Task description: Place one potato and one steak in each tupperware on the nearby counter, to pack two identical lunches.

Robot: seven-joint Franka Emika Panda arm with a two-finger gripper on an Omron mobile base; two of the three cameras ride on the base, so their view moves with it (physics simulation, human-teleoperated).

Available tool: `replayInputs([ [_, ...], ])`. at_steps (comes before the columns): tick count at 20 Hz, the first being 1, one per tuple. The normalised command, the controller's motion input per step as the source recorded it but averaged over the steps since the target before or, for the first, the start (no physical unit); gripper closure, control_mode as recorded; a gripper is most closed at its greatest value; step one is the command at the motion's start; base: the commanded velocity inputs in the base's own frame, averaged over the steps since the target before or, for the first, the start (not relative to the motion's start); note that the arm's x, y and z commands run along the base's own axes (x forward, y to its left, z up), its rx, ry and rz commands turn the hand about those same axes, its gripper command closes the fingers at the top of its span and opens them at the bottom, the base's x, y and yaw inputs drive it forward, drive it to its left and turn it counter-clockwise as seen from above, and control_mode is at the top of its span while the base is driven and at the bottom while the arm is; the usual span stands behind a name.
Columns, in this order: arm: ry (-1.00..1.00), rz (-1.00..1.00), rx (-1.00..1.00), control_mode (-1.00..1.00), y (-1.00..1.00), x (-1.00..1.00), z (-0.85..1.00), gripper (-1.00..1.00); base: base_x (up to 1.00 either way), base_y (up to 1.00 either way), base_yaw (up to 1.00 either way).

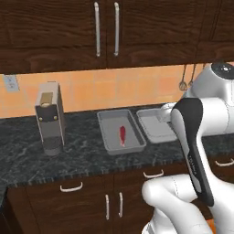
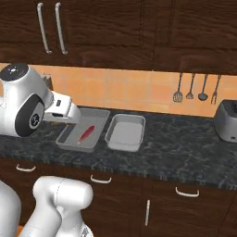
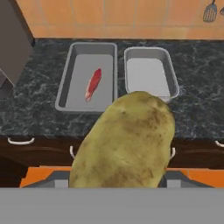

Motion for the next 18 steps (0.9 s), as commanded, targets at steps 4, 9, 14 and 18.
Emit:
replayInputs([
  [4, 0.00, 0.00, 0.00, 1.00, 0.00, 0.00, 0.00, 1.00, 0.06, 1.00, 0.00],
  [9, 0.00, -0.03, -0.17, -1.00, 0.06, 0.13, -0.12, 1.00, 0.05, 0.47, -0.02],
  [14, 0.03, -0.01, -0.07, -1.00, -0.51, 0.64, -0.40, 1.00, 0.00, 0.00, 0.00],
  [18, 0.07, 0.02, 0.01, -1.00, -0.92, 0.93, -0.41, 1.00, 0.00, 0.00, 0.00],
])
